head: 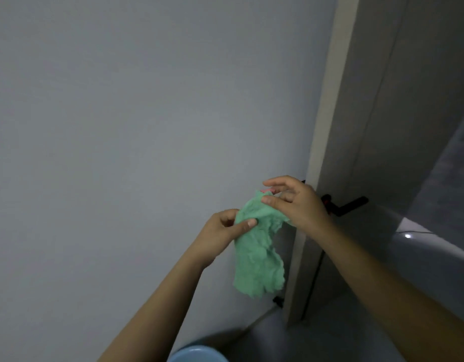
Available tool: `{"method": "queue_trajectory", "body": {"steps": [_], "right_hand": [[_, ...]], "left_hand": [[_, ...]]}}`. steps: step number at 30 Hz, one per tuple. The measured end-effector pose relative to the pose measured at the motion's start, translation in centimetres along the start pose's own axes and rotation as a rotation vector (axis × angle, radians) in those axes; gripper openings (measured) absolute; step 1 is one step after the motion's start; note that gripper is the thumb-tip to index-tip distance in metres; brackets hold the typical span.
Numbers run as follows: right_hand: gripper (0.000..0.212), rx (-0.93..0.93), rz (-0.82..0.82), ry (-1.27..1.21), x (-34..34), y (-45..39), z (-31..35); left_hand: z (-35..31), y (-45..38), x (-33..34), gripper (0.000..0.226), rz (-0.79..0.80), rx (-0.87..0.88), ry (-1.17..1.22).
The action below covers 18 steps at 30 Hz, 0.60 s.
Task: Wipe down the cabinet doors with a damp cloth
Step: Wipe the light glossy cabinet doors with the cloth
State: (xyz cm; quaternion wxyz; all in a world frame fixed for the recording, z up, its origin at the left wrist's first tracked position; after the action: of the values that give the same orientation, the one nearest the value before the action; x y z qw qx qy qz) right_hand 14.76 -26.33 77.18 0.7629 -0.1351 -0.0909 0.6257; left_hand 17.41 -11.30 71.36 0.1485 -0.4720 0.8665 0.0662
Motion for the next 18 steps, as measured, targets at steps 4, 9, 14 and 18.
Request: {"method": "queue_trajectory", "body": {"steps": [4, 9, 14, 18], "right_hand": [[0.030, 0.086, -0.047, -0.115, -4.4, 0.9, -0.6], [0.080, 0.253, -0.075, -0.153, -8.4, 3.1, -2.9], [0.056, 0.160, -0.192, -0.119, -12.4, 3.4, -1.9], [0.046, 0.032, -0.205, -0.147, -13.9, 3.0, -0.6]], "left_hand": [[-1.5, -1.8, 4.8, 0.042, -0.002, -0.076, 0.480], [-4.3, -3.7, 9.5, 0.044, -0.004, -0.053, 0.711], [-6.0, -4.3, 12.5, 0.039, -0.047, -0.014, 0.713], [-6.8, -4.4, 12.8, 0.039, -0.157, -0.005, 0.520]]}}
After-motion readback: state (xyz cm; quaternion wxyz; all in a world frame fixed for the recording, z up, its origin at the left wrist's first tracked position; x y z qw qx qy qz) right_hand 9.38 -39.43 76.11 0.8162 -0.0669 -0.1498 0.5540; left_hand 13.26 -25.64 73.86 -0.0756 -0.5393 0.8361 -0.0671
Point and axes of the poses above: each hand's wrist, its own y-axis away from the middle knuckle, its own x-axis out of the palm, z = x × y, the point moved 10 cm from there along -y, towards the middle knuckle, and after that the axes turned 12 degrees about -y, right-handed, at the moved point
